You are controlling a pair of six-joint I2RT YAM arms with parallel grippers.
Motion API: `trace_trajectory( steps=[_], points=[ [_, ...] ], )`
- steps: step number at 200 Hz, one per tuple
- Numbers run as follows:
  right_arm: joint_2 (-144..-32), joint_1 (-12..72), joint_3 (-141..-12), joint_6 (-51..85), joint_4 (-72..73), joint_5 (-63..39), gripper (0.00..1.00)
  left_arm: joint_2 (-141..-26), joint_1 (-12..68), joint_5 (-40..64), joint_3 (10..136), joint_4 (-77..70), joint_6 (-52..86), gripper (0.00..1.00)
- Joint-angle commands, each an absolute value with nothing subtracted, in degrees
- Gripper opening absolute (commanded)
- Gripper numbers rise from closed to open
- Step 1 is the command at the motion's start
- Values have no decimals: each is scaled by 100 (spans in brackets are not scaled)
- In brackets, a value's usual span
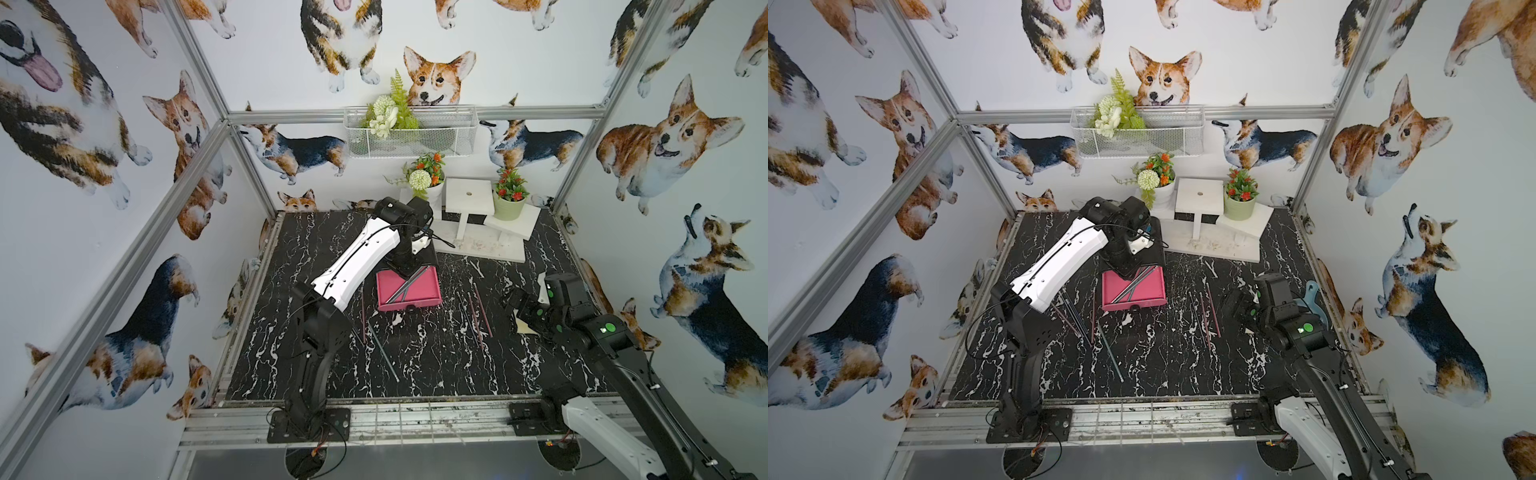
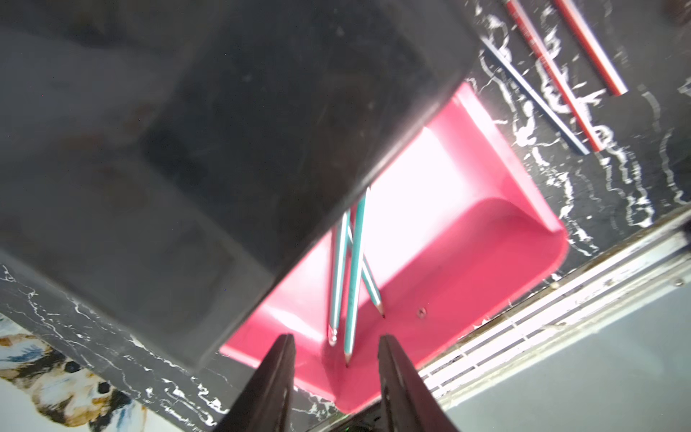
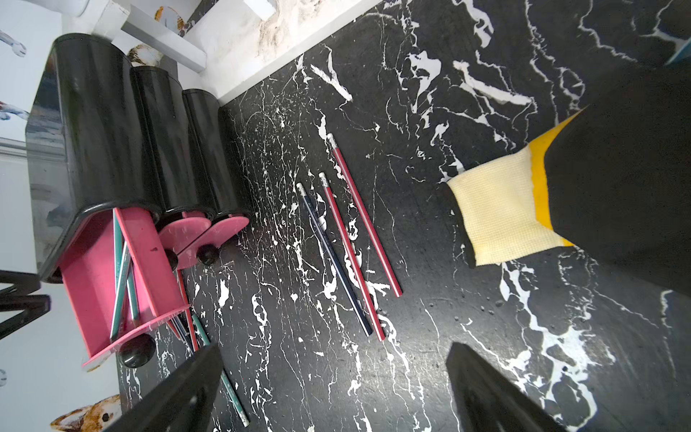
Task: Please place the pencils in the drawer according to their color
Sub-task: Place the pencil in the drawer, then pick up the pencil from the center of the board.
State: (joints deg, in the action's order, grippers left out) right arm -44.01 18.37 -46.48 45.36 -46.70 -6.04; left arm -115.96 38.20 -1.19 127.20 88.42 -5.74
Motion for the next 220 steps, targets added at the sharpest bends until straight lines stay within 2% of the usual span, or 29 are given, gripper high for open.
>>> trace_trajectory(
  steps=[1, 35, 62, 90, 115, 136, 155, 200, 209, 220],
  points=[
    [-4397, 1847, -4712, 4423, -4669, -507, 100, -10996, 3823, -81, 12268, 8616, -10, 43],
    [-4412, 1846, -4806, 4268, -4828, -362, 100, -9669, 3823, -457, 10806, 7976, 1308, 43],
    [-4421, 1850, -4915, 4141, -4992, -244, 100, -8401, 3958, -980, 9028, 7325, 3179, 43],
    [-4356, 1854, -4980, 3995, -5183, -76, 100, -6973, 4591, -1559, 6959, 6254, 5085, 43],
    [-4272, 1854, -4969, 3916, -5259, -29, 100, -6009, 5335, -2200, 5465, 5239, 6130, 43],
    [-4246, 1863, -4979, 3863, -5326, 6, 100, -5733, 5909, -2802, 4597, 4702, 6435, 43],
    [-4202, 1865, -5013, 3841, -5359, 69, 100, -5802, 6200, -3146, 4255, 4318, 6134, 47],
    [-4191, 1864, -5125, 3849, -5395, 127, 100, -6187, 6264, -3013, 3805, 3744, 5375, 50],
    [-4199, 1863, -5152, 3850, -5396, 136, 100, -6188, 6275, -2915, 3714, 3547, 5201, 55],
    [-4201, 1861, -5189, 3847, -5414, 149, 100, -6163, 6346, -2845, 3548, 3321, 4958, 65]
  ],
)
